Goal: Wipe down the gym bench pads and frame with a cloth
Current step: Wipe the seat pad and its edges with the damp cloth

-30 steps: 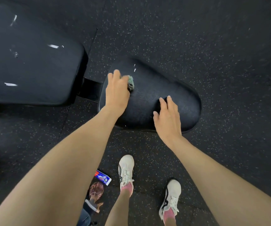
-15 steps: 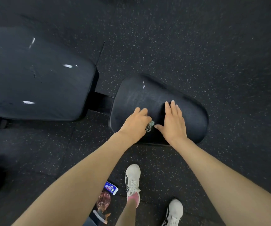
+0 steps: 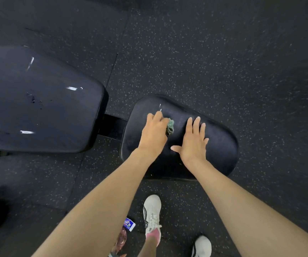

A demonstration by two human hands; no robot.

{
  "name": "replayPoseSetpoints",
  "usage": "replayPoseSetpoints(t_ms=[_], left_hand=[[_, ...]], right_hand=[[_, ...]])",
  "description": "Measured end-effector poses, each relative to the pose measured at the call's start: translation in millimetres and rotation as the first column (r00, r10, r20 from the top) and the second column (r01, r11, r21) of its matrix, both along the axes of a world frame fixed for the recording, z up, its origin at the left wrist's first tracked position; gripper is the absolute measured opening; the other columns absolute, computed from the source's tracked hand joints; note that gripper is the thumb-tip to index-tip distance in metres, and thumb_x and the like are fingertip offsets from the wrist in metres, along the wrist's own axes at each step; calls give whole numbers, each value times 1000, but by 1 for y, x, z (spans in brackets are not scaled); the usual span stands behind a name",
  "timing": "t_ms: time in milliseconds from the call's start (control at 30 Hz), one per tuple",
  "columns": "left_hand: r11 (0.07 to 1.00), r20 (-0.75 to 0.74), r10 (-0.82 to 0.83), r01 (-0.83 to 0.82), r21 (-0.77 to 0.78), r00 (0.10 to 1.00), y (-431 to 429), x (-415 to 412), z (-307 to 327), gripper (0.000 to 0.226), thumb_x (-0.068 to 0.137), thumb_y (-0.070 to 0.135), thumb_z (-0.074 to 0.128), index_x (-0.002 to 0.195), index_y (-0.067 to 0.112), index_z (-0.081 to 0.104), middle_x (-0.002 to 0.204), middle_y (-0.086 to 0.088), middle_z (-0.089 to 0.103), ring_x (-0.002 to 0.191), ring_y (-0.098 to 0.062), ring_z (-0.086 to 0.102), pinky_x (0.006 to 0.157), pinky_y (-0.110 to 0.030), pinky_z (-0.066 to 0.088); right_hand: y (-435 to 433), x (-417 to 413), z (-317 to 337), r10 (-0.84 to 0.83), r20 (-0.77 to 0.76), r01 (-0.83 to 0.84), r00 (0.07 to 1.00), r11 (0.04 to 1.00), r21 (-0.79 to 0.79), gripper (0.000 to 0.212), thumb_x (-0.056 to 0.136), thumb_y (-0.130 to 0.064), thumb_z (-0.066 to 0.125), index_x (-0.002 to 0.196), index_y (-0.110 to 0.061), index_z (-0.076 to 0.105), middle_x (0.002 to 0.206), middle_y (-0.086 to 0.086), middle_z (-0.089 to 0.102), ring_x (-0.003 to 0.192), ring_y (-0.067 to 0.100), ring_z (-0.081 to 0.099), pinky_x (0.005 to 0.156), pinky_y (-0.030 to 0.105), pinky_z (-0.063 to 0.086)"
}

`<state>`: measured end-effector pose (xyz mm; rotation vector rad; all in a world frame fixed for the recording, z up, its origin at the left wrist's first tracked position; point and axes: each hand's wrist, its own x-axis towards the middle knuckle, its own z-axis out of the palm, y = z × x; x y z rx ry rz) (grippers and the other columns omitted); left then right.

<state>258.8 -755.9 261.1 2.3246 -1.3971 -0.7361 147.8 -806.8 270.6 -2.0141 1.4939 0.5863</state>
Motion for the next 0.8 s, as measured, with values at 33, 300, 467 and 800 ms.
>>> replayPoseSetpoints(t_ms=[33,300,467,800], left_hand=[[997,-44,-71,72,16,996,-2,7,0,43,82,-9,54,123,4,59,118,-10,49,104,-27,40,85,-39,45],[931,133,-360,366,-18,923,-25,53,-4,39,77,-11,56,115,-1,64,106,-18,51,98,-36,43,69,-50,49],[999,163,-4,12,-46,987,-59,86,-9,33,84,-5,53,114,2,67,104,-16,51,100,-34,43,82,-44,44],[995,62,-98,100,-21,993,-16,49,-9,48,74,-16,53,117,1,64,105,-17,50,97,-35,40,78,-47,45]], right_hand=[[0,1,0,0,-5,0,1000,1000,-3,109,84,-26,73,153,-13,-11,159,6,-21,146,30,-17,116,56,8],[-4,5,-2,7,-55,-5,998,999,40,108,85,-24,71,152,-16,-13,158,7,-24,145,31,-20,116,57,9],[-6,8,-2,26,-90,-22,996,998,51,108,86,-23,71,152,-13,-14,158,11,-24,145,35,-18,115,58,15],[-5,15,-3,28,-141,-22,990,999,41,110,85,-23,72,152,-10,-14,158,12,-23,145,37,-17,114,58,20]])
